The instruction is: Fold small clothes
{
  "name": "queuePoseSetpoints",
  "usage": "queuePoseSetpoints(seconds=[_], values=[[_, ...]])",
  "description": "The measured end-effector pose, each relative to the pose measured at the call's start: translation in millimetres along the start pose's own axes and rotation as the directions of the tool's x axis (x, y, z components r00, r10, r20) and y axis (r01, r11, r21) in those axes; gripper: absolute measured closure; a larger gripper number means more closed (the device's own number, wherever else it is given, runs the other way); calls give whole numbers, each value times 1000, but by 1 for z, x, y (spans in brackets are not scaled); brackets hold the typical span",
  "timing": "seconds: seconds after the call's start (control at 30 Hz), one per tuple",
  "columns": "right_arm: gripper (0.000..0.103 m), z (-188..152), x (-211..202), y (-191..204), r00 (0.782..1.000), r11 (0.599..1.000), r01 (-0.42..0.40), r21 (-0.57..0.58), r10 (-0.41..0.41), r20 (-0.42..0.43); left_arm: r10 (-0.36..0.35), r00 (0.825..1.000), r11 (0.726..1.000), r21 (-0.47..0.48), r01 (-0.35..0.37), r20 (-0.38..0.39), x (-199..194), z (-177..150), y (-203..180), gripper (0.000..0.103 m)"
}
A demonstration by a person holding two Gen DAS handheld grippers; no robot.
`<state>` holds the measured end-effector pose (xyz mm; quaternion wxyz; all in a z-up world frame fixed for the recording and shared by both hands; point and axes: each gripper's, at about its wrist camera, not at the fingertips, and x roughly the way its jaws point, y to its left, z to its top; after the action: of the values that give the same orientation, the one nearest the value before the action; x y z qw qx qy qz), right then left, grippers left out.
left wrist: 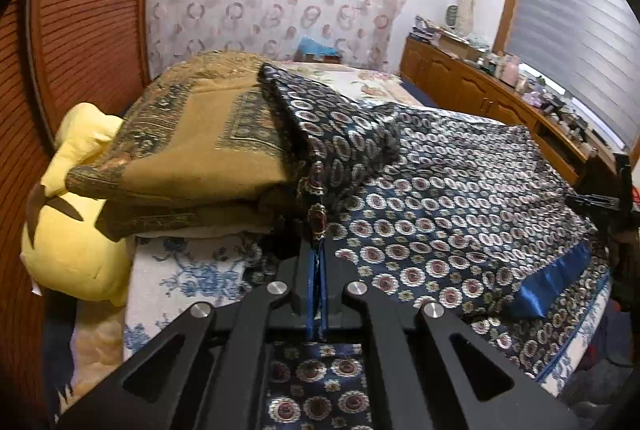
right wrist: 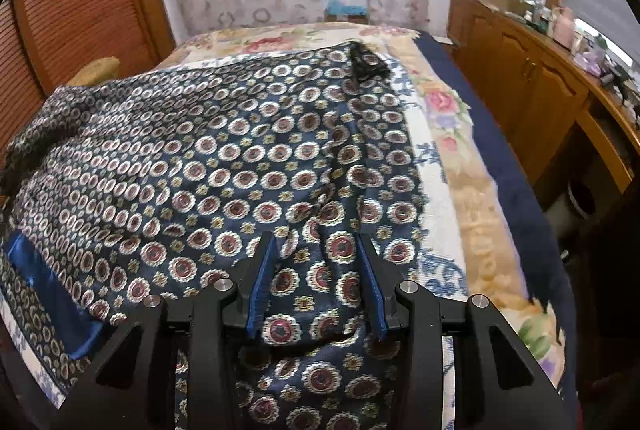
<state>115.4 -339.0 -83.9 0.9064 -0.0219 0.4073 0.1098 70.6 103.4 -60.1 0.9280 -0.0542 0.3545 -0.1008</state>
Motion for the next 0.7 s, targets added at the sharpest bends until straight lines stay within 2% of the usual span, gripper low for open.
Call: queuePoseSetpoints(seconds=[0.03,0.17,0.33,0.53,0.7], values=[[94,0,-2,2,1000,1000,-24,-9,24,6,-2,1000,1000,3,1,9,-2,0,-2,103],[99,-1,-22,5,995,997,-67,-31,69,72,-25,999,1000,2,25,36,-15,4,-5,103],[99,-3,-57,-6,989,998,-61,-14,63,133,-50,996,999,-18,51,71,-35,13,-1,103],[99,-14,-77,-17,991,998,-64,-6,64,118,-30,999,1000,-9,30,43,-45,3,2,103],[99,-28,-74,-19,995,998,-68,11,67,70,2,1000,1000,-12,-2,2,-41,-14,6,103]])
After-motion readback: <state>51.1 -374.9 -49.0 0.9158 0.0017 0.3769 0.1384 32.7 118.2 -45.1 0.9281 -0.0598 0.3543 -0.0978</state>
